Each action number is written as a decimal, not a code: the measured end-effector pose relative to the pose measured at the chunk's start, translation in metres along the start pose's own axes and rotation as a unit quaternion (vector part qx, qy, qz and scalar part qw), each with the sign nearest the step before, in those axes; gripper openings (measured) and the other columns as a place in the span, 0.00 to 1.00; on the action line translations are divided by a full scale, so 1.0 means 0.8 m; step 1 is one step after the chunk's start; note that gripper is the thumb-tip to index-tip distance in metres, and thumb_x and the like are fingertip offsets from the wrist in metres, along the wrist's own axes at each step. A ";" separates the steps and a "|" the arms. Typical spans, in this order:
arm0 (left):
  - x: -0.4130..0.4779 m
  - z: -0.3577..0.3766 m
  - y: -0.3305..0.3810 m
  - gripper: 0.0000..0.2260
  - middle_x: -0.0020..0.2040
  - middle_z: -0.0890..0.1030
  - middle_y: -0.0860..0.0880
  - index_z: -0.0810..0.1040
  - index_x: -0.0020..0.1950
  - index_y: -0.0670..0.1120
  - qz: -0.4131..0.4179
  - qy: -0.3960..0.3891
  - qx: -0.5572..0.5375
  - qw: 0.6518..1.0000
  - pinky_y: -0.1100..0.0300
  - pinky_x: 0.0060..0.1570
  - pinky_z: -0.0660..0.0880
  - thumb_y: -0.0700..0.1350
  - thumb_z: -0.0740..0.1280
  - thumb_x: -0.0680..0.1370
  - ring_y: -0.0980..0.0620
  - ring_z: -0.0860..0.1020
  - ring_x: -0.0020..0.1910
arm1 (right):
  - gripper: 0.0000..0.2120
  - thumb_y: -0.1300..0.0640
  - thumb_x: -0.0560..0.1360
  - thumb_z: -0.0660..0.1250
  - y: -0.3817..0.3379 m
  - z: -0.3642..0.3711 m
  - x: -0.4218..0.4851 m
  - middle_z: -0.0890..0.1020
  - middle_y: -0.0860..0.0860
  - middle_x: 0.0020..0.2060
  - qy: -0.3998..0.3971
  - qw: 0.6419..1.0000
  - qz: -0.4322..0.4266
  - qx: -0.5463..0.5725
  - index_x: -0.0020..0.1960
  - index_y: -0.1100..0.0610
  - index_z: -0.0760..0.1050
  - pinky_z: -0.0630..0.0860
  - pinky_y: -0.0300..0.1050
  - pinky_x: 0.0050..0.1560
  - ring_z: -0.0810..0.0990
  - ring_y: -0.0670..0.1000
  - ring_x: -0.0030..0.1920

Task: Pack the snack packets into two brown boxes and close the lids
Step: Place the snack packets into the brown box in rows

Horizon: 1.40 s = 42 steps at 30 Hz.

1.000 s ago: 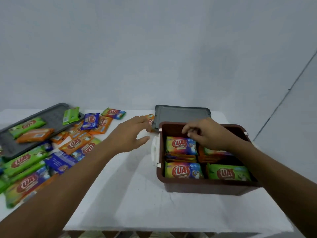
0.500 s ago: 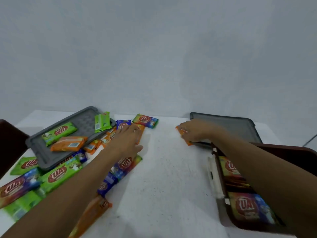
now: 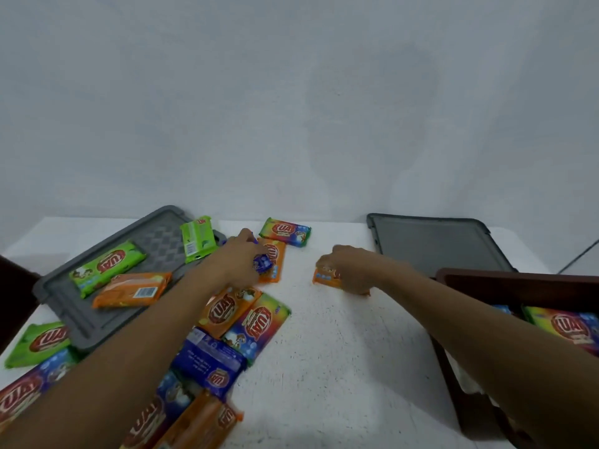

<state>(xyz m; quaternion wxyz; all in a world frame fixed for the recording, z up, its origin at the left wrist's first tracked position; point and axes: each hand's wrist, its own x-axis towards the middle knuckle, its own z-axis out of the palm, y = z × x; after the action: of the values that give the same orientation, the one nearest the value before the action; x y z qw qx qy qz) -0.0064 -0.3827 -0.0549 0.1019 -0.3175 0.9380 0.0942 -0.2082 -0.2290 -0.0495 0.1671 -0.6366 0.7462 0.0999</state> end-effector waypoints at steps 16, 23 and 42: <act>0.018 0.000 -0.027 0.35 0.73 0.64 0.51 0.60 0.76 0.55 0.132 0.015 0.120 0.984 0.44 0.71 0.56 0.54 0.71 0.72 0.46 0.59 0.72 | 0.26 0.49 0.73 0.72 -0.005 -0.027 -0.004 0.76 0.52 0.61 0.002 0.996 0.063 0.062 0.68 0.54 0.69 0.74 0.42 0.50 0.76 0.51 0.56; 0.007 -0.005 -0.008 0.38 0.63 0.71 0.52 0.63 0.74 0.54 0.145 0.060 -0.015 0.988 0.54 0.60 0.68 0.63 0.70 0.67 0.49 0.71 0.61 | 0.22 0.62 0.71 0.74 0.020 -0.067 -0.041 0.74 0.52 0.56 0.002 0.955 0.079 0.287 0.59 0.48 0.69 0.83 0.45 0.39 0.81 0.56 0.52; -0.047 -0.065 0.272 0.25 0.52 0.76 0.57 0.70 0.63 0.54 0.208 0.154 -0.054 0.964 0.60 0.41 0.71 0.64 0.68 0.70 0.53 0.77 0.50 | 0.11 0.65 0.69 0.74 0.184 -0.045 -0.299 0.80 0.58 0.42 0.163 0.867 0.086 0.463 0.45 0.55 0.74 0.75 0.46 0.35 0.79 0.53 0.39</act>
<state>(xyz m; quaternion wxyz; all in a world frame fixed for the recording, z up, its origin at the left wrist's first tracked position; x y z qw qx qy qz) -0.1181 -0.2039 0.0291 -0.0832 -0.1307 0.9814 0.1134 -0.3254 0.0021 0.0643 0.3093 -0.4270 0.7750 -0.3483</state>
